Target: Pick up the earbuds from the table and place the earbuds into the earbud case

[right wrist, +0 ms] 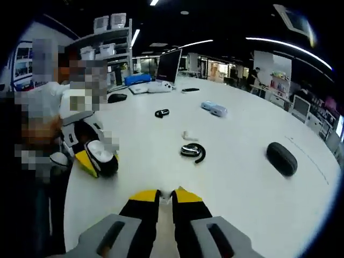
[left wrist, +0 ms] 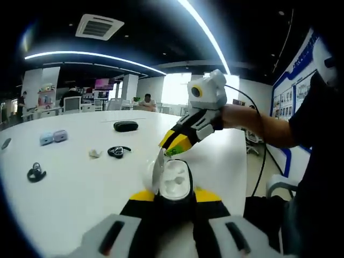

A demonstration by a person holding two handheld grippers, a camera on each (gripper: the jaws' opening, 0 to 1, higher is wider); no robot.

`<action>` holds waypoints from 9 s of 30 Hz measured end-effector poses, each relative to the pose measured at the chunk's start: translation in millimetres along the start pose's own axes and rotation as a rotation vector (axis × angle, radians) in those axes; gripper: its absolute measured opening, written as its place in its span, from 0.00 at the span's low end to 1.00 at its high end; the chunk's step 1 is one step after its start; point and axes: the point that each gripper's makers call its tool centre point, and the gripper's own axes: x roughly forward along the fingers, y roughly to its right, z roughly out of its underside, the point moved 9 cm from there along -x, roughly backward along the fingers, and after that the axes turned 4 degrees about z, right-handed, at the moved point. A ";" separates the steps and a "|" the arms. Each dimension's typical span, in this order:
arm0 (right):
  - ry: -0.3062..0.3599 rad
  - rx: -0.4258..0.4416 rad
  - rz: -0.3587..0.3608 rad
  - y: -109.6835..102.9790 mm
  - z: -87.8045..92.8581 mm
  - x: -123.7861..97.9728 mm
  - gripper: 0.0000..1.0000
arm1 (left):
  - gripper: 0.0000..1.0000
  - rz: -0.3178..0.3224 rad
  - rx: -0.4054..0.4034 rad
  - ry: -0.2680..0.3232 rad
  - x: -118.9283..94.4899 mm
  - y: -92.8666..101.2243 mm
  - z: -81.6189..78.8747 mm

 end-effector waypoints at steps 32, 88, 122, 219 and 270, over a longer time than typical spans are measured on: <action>-0.069 0.213 0.195 -34.0 -2.2 -2.4 0.12 | 0.25 -0.004 0.021 -0.002 -2.2 0.6 -1.2; 0.000 0.115 0.010 -0.6 -8.3 6.1 0.02 | 0.25 -0.003 0.020 0.000 -2.4 0.7 -0.3; -0.135 -0.315 -0.225 7.0 -39.2 53.9 0.22 | 0.25 -0.003 0.013 0.001 -2.1 0.2 -0.3; 0.167 0.121 -0.290 -7.5 -26.3 24.6 0.05 | 0.25 -0.013 0.020 -0.002 -0.3 0.6 1.2; 0.034 -0.417 0.200 -45.8 -2.5 22.5 0.06 | 0.25 -0.020 0.027 -0.002 -0.3 0.3 0.3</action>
